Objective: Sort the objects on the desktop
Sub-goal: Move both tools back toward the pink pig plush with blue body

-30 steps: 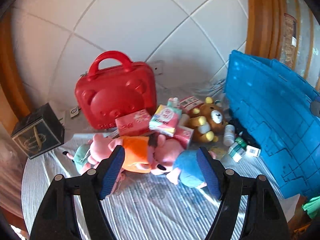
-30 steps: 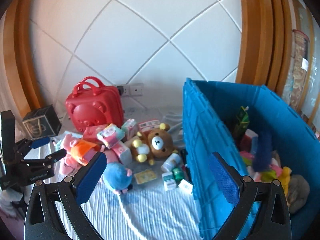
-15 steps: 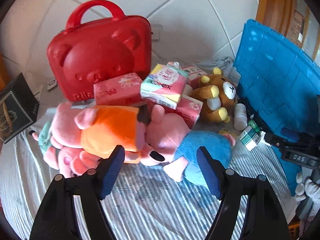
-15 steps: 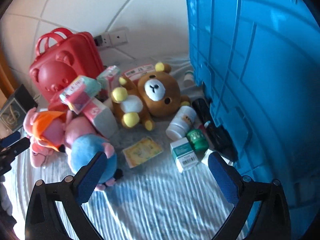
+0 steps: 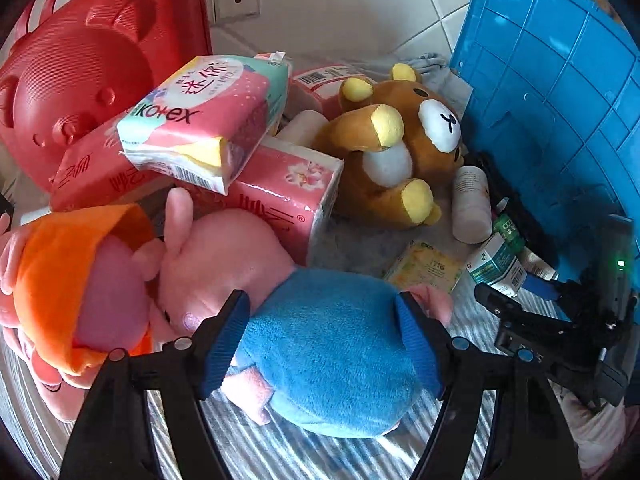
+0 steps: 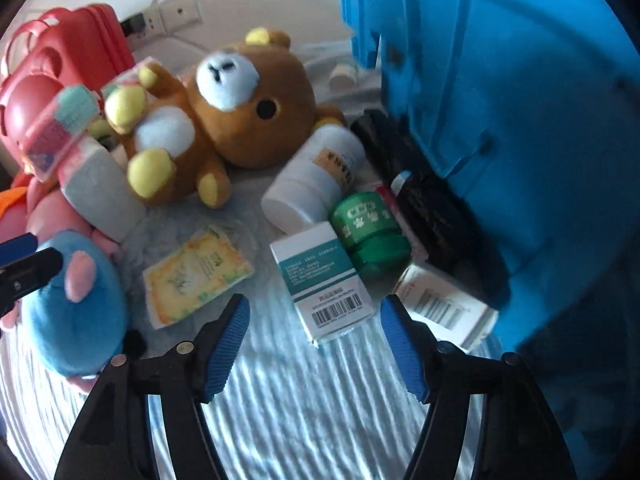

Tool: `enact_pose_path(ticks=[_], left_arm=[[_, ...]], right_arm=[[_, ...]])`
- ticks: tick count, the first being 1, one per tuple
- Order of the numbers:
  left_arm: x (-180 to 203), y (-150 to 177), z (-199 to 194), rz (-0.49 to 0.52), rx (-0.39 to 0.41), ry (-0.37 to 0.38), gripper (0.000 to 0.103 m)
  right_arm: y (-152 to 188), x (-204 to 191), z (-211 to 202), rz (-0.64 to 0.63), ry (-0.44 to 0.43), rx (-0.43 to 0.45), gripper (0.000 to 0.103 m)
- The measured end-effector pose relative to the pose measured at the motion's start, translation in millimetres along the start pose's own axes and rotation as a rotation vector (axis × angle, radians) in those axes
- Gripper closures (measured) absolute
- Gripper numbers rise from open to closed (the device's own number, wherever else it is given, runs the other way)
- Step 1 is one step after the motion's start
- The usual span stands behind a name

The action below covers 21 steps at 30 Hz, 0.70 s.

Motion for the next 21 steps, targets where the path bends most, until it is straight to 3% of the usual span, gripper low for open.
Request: enact_pose_path(ticks=[1, 3, 5, 7, 9, 12, 17, 21], left_arm=[[-1, 4, -3, 0.002, -0.008, 0.004, 0.029], [-5, 17, -10, 0.001, -0.017, 0.018, 0.027], [-10, 31, -19, -0.004, -0.023, 0.036, 0.026], [-18, 44, -27, -0.030, -0.031, 0.048, 0.015], [-24, 49, -35, -0.055, -0.018, 0.070, 0.015], [-30, 55, -48, -0.030, -0.010, 0.003, 0.015], [-46, 63, -49, -0.035, -0.038, -0.043, 0.016], [-58, 72, -43, -0.056, -0.063, -0.086, 0.015]], right_arm=[[1, 1, 8, 0.002, -0.004, -0.027, 0.063], [5, 2, 14, 0.009, -0.015, -0.056, 0.067], [12, -3, 10, -0.007, -0.061, -0.084, 0.067], [22, -8, 2, -0.028, -0.097, -0.103, 0.067], [30, -12, -3, -0.057, -0.093, -0.111, 0.066], [32, -11, -12, -0.065, -0.063, -0.080, 0.047], [19, -29, -35, -0.067, -0.165, -0.042, 0.048], [2, -53, -25, -0.082, -0.162, -0.030, 0.048]])
Point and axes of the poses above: each gripper's, at about its wrist camera, not at the fingertips, and z roughly the way its jaws point, x to its right, y to its underside, the point moved 3 cm from there along z, roughly the way its jaws point, and after that the axes turned 13 degrees about z, right-handed, at the moved point
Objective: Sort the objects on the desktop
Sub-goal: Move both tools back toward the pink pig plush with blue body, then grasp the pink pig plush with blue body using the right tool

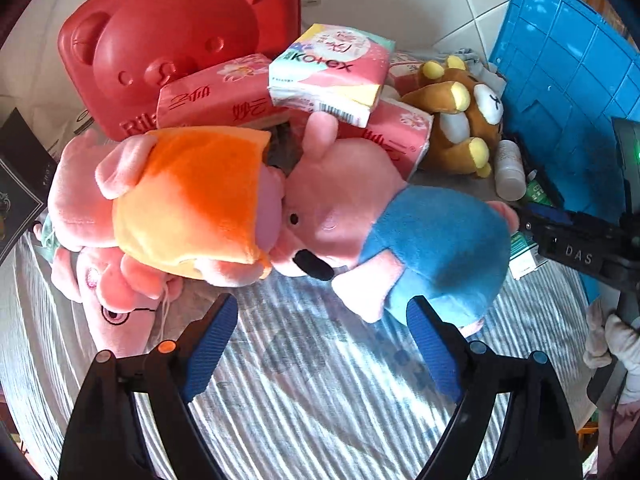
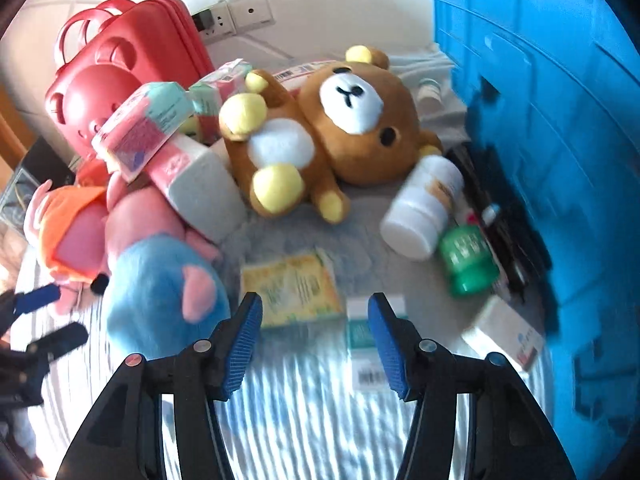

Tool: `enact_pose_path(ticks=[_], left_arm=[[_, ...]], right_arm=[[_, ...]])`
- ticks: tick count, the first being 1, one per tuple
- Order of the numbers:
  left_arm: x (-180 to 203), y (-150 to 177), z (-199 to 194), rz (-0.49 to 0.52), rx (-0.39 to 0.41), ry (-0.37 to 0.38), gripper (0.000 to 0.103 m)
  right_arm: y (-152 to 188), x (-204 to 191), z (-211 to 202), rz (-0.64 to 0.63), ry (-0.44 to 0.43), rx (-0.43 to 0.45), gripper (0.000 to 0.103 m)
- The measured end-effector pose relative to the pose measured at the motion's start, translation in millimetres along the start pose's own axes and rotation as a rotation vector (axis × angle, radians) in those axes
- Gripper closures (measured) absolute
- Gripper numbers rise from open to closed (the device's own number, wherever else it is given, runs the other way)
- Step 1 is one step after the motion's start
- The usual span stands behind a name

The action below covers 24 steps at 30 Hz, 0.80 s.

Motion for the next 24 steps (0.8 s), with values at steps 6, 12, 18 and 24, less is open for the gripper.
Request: enact_pose_path(ticks=[6, 12, 18, 24], left_arm=[[-8, 11, 4, -0.003, -0.006, 0.002, 0.016], [2, 10, 8, 0.116, 0.025, -0.006, 0.015], [-6, 9, 18, 0.182, 0.026, -0.001, 0.016], [-7, 9, 15, 0.199, 0.037, 0.018, 0.017]], right_arm=[[19, -33, 20, -0.094, -0.063, -0.115, 0.069], [33, -11, -24, 0.022, -0.093, -0.066, 0.026], [55, -41, -21, -0.006, -0.173, -0.128, 0.019], [56, -81, 8, -0.076, -0.102, -0.142, 0.042]])
Point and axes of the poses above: each gripper's, at about its wrist camera, not at the fingertips, and z roughly the way its jaws point, x to its right, y to its underside, the point moved 3 cm from there along z, roughly the way its jaws point, and after that the axes turned 13 degrees about z, right-handed, at the moved point
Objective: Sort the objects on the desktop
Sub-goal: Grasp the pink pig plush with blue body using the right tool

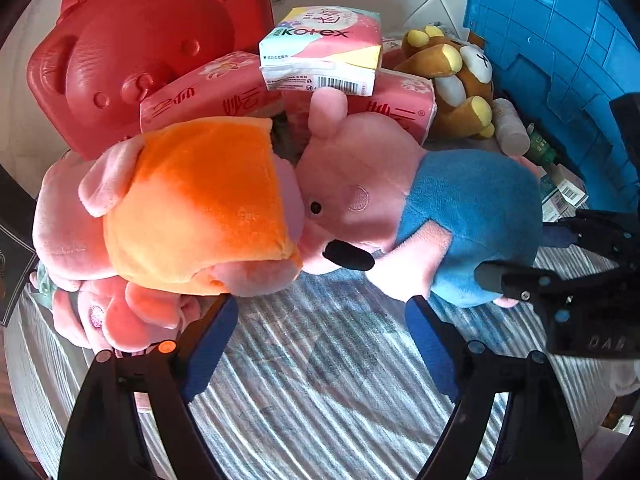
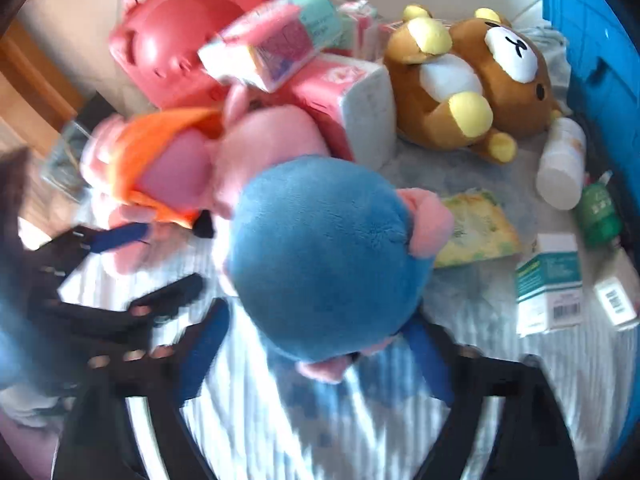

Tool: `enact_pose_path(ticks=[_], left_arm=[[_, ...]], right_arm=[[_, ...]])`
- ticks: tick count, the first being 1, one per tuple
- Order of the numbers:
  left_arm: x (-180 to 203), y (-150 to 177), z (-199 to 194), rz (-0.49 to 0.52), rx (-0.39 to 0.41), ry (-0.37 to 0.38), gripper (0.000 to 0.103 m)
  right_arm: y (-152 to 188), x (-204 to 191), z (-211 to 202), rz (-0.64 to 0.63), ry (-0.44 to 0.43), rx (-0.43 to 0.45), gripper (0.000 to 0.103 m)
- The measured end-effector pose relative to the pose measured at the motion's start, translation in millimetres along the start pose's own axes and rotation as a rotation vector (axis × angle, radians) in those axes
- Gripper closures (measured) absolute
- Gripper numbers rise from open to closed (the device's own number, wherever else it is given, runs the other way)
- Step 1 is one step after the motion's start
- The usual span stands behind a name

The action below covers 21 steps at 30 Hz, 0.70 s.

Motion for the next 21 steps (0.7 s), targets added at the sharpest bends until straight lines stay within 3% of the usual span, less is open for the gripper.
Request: enact_pose_path(ticks=[2, 5, 8, 11, 14, 16, 21], left_arm=[[5, -2, -4, 0.014, 0.018, 0.028, 0.017], [17, -9, -6, 0.052, 0.045, 0.060, 0.017], [32, -20, -3, 0.086, 0.062, 0.087, 0.017], [39, -25, 14, 0.083, 0.022, 0.096, 0.017], [40, -21, 28, 0.070, -0.015, 0.096, 0.017], [41, -19, 31, 0.065, -0.023, 0.101, 0.017], [38, -18, 37, 0.034, -0.021, 0.112, 0.017]], right_arm=[[-5, 11, -11, -0.014, -0.005, -0.014, 0.045], [-16, 42, -37, -0.041, 0.106, 0.045, 0.072], [-30, 73, -49, -0.020, 0.130, 0.036, 0.070], [-33, 87, -56, 0.007, 0.097, 0.039, 0.065], [-34, 86, -62, 0.036, 0.029, 0.040, 0.052], [-30, 81, -61, 0.043, -0.011, 0.031, 0.029], [-30, 49, -46, 0.028, -0.052, 0.023, 0.007]])
Point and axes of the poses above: each gripper's, at about its wrist camera, not at the fingertips, and z roughly the way its jaws point, x to its right, y to its underside, the point moved 3 cm from there along z, roughly the way its jaws point, and after that the axes turned 13 degrees about z, right-handed, at the moved point
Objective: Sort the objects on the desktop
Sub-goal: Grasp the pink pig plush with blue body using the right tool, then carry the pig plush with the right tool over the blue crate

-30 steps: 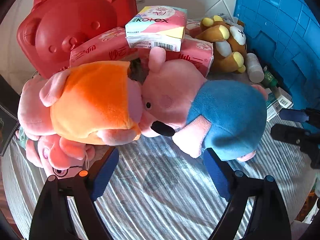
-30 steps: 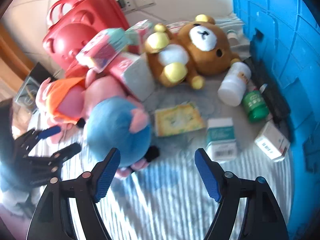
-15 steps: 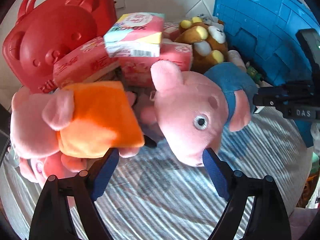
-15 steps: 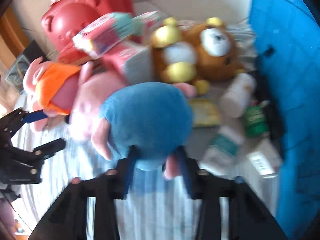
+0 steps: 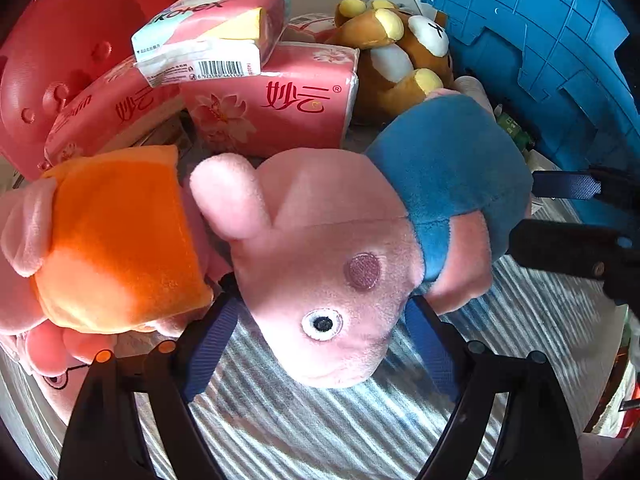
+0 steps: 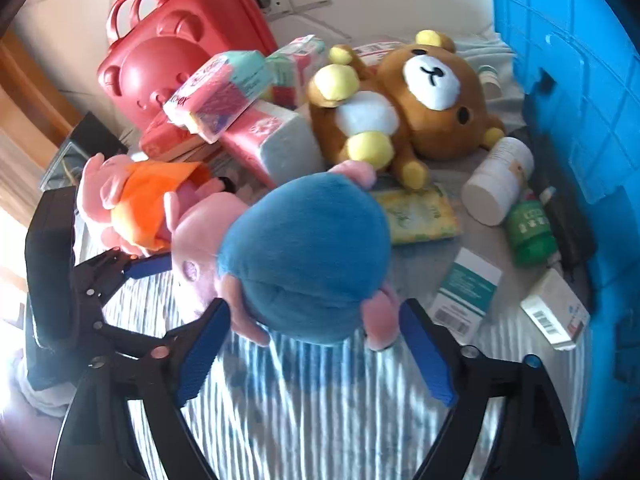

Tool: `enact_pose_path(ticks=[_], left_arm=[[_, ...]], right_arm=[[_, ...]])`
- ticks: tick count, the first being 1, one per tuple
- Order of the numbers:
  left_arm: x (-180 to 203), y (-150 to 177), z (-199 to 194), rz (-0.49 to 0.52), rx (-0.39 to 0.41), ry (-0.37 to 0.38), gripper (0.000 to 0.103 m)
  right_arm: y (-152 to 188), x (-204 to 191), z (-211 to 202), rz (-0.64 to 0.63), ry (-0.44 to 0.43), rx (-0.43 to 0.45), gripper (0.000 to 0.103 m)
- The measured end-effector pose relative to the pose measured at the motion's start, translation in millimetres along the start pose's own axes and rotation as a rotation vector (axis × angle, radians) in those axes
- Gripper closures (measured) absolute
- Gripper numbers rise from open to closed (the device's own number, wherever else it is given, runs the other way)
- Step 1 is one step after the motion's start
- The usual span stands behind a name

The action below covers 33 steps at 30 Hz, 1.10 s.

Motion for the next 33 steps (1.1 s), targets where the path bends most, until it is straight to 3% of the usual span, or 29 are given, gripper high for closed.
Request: enact_pose_path(ticks=[2, 3, 4, 6, 7, 9, 12, 18, 24, 25, 33], left_arm=[[1, -1, 5, 0.000, -0.003, 0.012, 0.018], [1, -1, 7, -0.001, -0.003, 0.004, 0.028], [0, -2, 8, -0.002, -0.003, -0.010, 0.036], [-1, -2, 3, -0.009, 0.004, -0.010, 0.045], [-1, -2, -1, -0.010, 0.008, -0.013, 0.047], [0, -2, -10, -0.008, 0.025, -0.017, 0.047], [5, -3, -33, 0.005, 0.067, -0.035, 0.047], [21, -9, -106, 0.035, 0.207, -0.087, 0.047], [52, -21, -182, 0.080, 0.362, -0.126, 0.047], [65, -42, -180, 0.090, 0.384, -0.129, 0.047], [140, -95, -253, 0.198, 0.554, -0.118, 0.047]], right_arm=[[-1, -5, 12, 0.000, 0.000, -0.007, 0.000], [-3, -8, 20, 0.002, -0.005, -0.008, 0.000], [-5, -7, 25, 0.005, -0.002, -0.016, 0.003], [-5, -6, 39, 0.013, 0.001, -0.041, 0.025], [-5, -7, 39, 0.017, 0.008, -0.043, 0.030], [-5, -11, 29, -0.004, 0.012, -0.026, 0.036], [-5, -16, 9, -0.025, 0.004, 0.000, 0.037], [-1, -29, -56, -0.060, -0.025, 0.111, 0.037], [6, -36, -149, -0.093, -0.021, 0.275, 0.036], [9, -39, -163, -0.096, -0.017, 0.300, 0.036], [18, -24, -273, -0.091, 0.048, 0.506, 0.036]])
Point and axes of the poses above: each gripper's, at about its wrist camera, not at the fingertips, and z roughly the way its jaws point, x to its right, y to its underside, the point moved 3 cm from there along z, roughly the way its jaws point, and after that the axes turned 13 degrees about z, right-handed, at the moved point
